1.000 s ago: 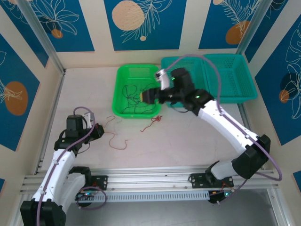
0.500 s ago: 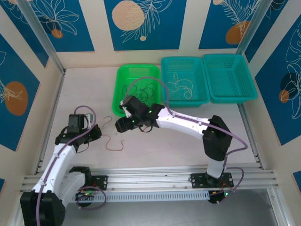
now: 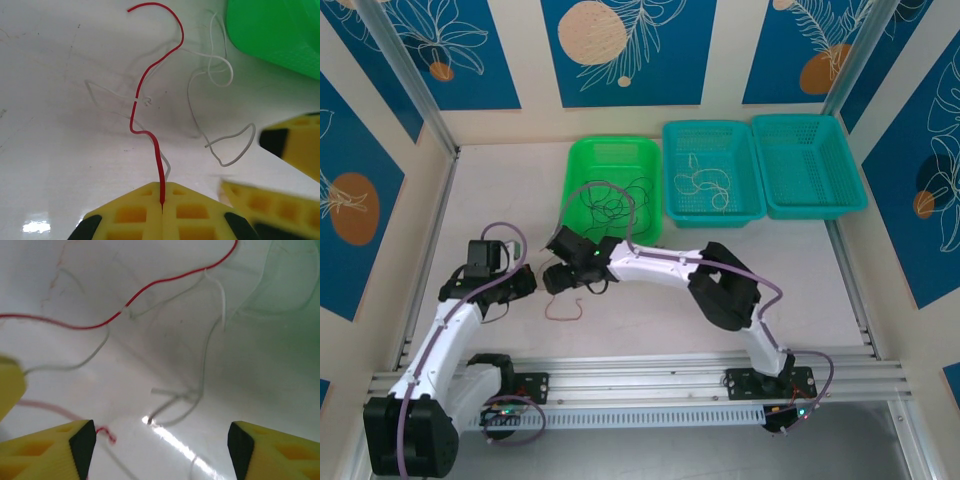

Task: Untangle the cables

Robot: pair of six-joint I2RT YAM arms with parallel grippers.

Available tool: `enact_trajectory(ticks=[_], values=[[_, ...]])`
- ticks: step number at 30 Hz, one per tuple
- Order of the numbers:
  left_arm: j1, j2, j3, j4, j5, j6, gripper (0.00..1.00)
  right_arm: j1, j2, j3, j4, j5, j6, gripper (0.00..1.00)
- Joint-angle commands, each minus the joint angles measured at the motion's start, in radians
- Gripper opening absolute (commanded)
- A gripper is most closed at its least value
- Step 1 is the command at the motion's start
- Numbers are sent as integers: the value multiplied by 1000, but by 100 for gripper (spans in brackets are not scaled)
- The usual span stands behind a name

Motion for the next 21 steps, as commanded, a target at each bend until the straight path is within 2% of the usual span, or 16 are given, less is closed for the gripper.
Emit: enact_trajectory(ticks=[1, 2, 3, 4, 5, 8, 13, 17, 21], values=[[-4, 11, 15, -23, -19, 23, 0, 0, 43, 50, 25, 51, 47, 58], [-5, 14, 14, -24, -22, 23, 0, -1, 46, 49, 34, 50, 36, 48], [-4, 18, 13, -23, -24, 24, 0, -4, 46, 51, 29, 48, 25, 32], [-5, 18, 14, -27, -30, 25, 0, -7, 38, 52, 9, 47, 20, 10], [-5, 16, 17, -31, -38, 24, 0, -11, 24, 48, -8, 54, 22, 0], [-5, 17, 19, -45, -75, 24, 0, -18, -91, -49, -18, 87, 8, 0], [-5, 42, 16, -49, -106, 18, 0, -32, -404, -319, 18, 138, -30, 0], [-4, 78, 24, -59, -140, 14, 0, -46, -625, -449, -65, 217, -4, 0], [-3, 101, 10, -44, -161, 15, 0, -62, -822, -507, -197, 350, 14, 0]])
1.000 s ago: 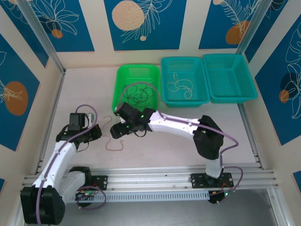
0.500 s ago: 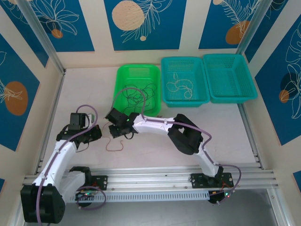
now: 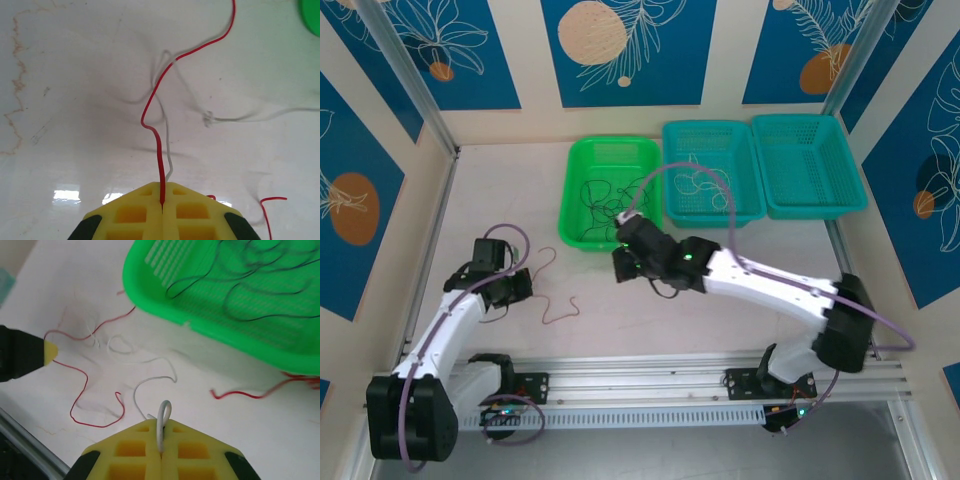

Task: Untangle the cables

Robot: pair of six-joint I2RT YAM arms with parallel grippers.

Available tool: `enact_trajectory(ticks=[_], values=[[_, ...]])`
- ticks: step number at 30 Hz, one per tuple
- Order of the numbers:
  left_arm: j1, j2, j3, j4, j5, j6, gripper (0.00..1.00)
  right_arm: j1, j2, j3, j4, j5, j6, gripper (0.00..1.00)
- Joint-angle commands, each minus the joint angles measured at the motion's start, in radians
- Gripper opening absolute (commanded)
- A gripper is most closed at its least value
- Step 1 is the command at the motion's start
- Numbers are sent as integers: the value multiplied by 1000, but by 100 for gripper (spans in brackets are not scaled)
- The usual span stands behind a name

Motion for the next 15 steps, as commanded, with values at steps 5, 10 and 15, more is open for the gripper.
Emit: enact_trajectory(ticks=[5, 10, 15], values=[[-2, 47, 13, -7, -48, 8, 0, -119, -289, -27, -223, 224, -4, 0], [-2, 90, 24, -5, -74, -16, 0, -346, -432, 34, -268, 141, -54, 0], [15, 135, 19, 5, -100, -72, 0, -584, -481, 101, -306, -6, -64, 0]])
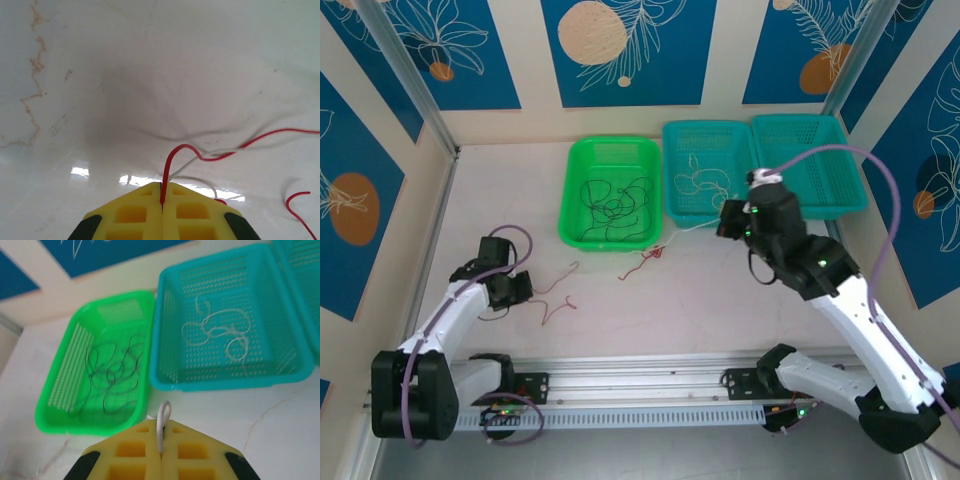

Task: Untangle the cables

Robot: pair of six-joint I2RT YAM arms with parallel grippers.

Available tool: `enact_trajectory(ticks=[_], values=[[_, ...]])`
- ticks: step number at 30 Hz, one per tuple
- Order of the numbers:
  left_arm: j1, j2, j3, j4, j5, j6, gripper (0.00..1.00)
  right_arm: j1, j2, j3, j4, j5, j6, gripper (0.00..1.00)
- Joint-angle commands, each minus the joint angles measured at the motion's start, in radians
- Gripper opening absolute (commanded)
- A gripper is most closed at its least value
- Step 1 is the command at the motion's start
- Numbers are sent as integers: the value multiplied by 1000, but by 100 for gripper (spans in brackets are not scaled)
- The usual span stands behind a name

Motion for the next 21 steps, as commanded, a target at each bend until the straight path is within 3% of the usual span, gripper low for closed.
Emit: enact_trajectory(ticks=[1, 7, 10, 13, 17, 21], values=[[20, 31, 14, 10, -33, -54, 0, -135, -17, 60, -65, -109, -12, 0], [75, 88, 15, 32, -34, -88, 0, -485, -13, 174, -117, -300, 9, 0], [96, 113, 31, 36, -30, -86, 0, -614, 7, 249, -139, -398, 7, 0], [113, 135, 48, 42, -24, -80, 0, -683, 36, 317, -154, -486, 20, 0], [151, 183, 62, 54, -7, -87, 1, -708, 62, 399, -155, -463, 23, 0], [160, 210, 70, 81, 32, -75, 21, -719, 98, 453, -135, -565, 45, 0]])
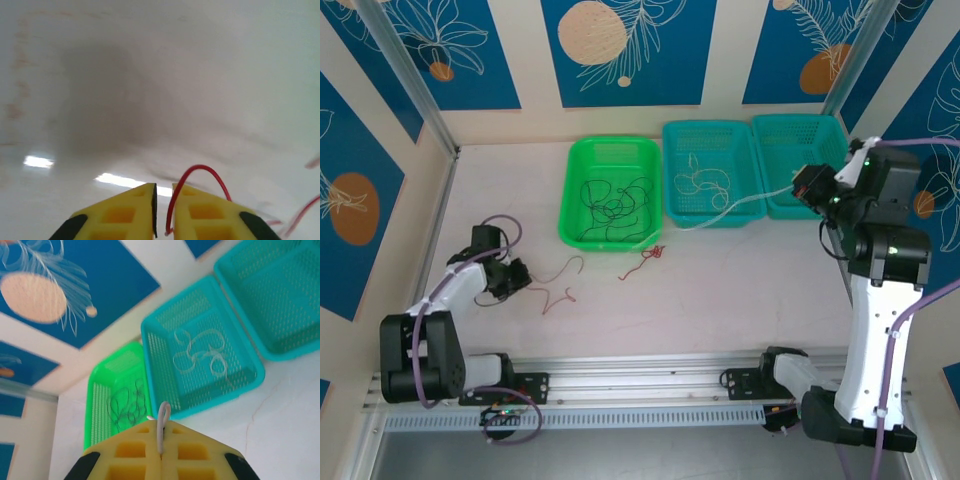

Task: Untangle the cables

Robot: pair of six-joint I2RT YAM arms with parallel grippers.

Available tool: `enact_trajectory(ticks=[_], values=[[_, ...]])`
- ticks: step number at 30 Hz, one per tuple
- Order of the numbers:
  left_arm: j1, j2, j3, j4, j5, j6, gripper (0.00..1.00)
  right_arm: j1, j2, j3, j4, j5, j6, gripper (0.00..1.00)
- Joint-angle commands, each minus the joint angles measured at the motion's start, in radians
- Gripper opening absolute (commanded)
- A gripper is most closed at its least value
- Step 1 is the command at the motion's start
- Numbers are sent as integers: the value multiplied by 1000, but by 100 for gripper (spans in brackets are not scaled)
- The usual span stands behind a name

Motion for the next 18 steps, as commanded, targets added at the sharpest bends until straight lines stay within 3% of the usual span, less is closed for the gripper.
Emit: enact_trajectory(ticks=[1, 5, 10, 14, 18], values=[[37, 23, -2, -7, -79, 8, 25, -23, 12, 61, 112, -85, 41, 0], [37, 15, 1, 6, -76, 17, 34, -3, 16, -5, 201, -281, 137, 0], [37, -12, 7, 17, -33, 43, 47, 46, 41, 33, 223, -284, 124, 0], [37, -91, 31, -4, -17, 48, 67, 46, 90, 149, 182, -220, 94, 0], [37, -178, 110, -55, -43, 95, 94, 36, 159, 282, 173, -172, 87, 0]])
